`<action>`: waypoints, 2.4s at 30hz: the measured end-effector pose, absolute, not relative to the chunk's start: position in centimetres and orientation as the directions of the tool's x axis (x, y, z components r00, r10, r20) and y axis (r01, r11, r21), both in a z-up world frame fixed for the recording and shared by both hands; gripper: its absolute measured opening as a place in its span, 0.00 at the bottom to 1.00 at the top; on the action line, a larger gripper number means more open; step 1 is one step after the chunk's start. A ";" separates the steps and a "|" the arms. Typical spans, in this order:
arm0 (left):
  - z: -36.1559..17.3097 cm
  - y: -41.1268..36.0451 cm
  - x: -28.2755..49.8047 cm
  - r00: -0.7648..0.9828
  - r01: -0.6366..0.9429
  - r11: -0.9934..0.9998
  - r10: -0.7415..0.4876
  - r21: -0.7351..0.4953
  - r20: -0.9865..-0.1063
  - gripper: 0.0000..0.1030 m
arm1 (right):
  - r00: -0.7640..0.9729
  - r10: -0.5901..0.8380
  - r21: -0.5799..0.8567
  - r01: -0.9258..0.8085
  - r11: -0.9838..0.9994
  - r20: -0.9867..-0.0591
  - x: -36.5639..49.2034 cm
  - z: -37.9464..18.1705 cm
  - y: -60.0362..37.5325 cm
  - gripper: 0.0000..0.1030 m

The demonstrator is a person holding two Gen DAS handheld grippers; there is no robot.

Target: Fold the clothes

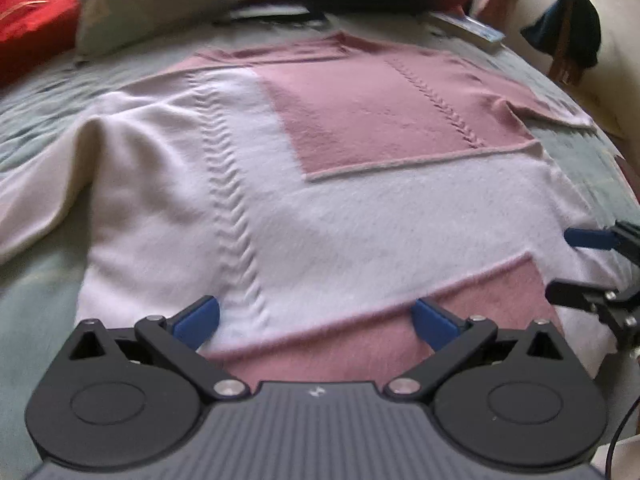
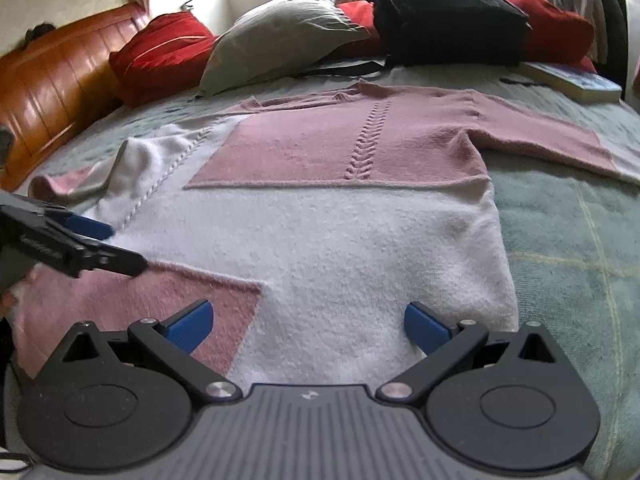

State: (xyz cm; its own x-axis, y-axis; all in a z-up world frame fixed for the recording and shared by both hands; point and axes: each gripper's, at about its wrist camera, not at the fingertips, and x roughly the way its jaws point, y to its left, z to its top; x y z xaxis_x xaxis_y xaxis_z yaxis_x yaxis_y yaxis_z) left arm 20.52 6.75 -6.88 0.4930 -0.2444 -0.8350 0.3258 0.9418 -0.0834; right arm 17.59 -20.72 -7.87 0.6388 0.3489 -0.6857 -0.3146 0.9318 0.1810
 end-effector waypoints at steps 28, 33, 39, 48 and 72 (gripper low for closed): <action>-5.8 4.1 14.0 0.511 0.371 0.928 -0.236 -0.036 -0.827 0.99 | 0.703 0.283 0.018 -0.359 0.933 -0.653 15.8 -9.2 -19.2 1.00; -3.4 5.1 18.9 0.585 0.338 0.938 -0.272 -0.076 -0.764 0.99 | 0.713 0.286 0.013 -0.362 0.932 -0.640 15.6 -9.2 -19.2 1.00; -6.0 5.2 24.0 0.550 0.301 0.945 -0.280 -0.127 -0.786 0.99 | 0.702 0.278 0.010 -0.360 0.933 -0.655 15.5 -8.9 -19.2 1.00; -5.6 10.4 22.8 0.611 0.292 0.946 -0.296 -0.139 -0.734 0.99 | 0.680 0.258 0.014 -0.342 0.940 -0.686 15.6 -8.0 -18.9 1.00; -9.6 37.7 24.7 0.769 -0.072 0.881 -0.250 -0.468 -0.588 0.99 | 0.655 0.426 0.216 -0.380 0.900 -0.624 19.5 -3.5 -11.7 1.00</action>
State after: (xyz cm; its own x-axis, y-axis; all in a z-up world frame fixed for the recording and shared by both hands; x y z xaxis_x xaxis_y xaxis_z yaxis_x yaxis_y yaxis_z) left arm 24.73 37.67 -9.59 0.7691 -0.2499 -0.5883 -0.0719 0.8807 -0.4681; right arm 19.47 -11.73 -3.55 0.6555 0.4261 -0.6235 -0.3796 0.8996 0.2158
